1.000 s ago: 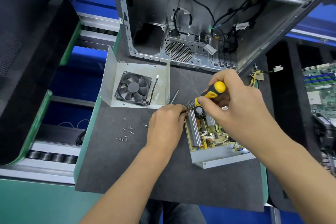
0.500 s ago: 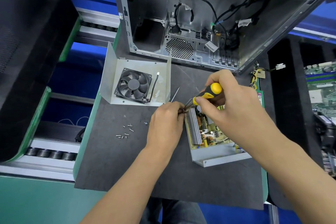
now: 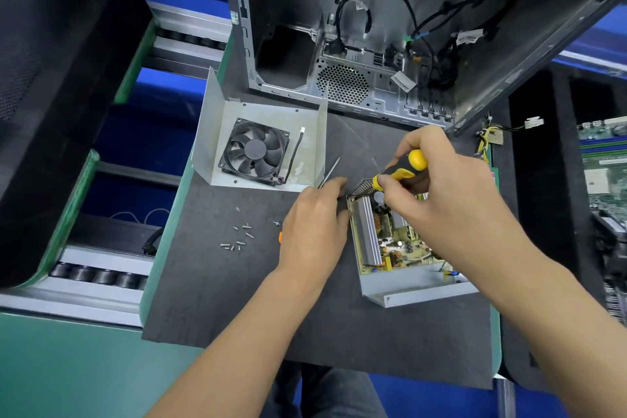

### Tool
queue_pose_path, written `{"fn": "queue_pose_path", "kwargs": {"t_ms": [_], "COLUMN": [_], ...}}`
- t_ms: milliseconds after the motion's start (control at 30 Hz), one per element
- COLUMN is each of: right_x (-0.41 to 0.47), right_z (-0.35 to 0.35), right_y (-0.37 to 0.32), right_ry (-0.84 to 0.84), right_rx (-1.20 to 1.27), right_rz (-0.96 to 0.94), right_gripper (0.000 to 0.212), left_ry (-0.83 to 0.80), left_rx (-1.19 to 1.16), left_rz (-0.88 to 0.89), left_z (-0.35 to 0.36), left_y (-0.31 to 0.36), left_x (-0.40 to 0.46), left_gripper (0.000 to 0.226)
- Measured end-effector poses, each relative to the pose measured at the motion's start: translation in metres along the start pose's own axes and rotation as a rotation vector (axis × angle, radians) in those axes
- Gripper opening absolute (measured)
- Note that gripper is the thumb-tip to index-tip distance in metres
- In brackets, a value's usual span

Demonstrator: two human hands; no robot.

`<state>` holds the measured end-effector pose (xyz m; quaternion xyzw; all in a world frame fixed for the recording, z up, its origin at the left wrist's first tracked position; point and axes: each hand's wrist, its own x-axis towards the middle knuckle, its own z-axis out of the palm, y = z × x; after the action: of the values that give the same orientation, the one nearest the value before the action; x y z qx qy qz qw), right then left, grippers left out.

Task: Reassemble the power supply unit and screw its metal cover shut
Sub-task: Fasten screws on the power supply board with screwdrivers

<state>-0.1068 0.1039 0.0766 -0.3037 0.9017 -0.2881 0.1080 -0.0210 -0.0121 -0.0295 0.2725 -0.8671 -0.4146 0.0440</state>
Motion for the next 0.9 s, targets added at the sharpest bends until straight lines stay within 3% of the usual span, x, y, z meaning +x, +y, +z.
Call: {"fn": "queue_pose_path", "kwargs": {"t_ms": [900], "right_x": [0.0003], "right_z": [0.0031], "right_y": [-0.0021], "right_ry": [-0.051], "right_rx": [-0.05], "right_rz": [-0.019], "right_gripper": [0.025], "left_ry": [0.036], "left_rx": [0.029], "left_rz": [0.063], "left_z": [0.0029], "left_y": [-0.0012], "left_x": [-0.0019], "left_gripper": [0.047]}}
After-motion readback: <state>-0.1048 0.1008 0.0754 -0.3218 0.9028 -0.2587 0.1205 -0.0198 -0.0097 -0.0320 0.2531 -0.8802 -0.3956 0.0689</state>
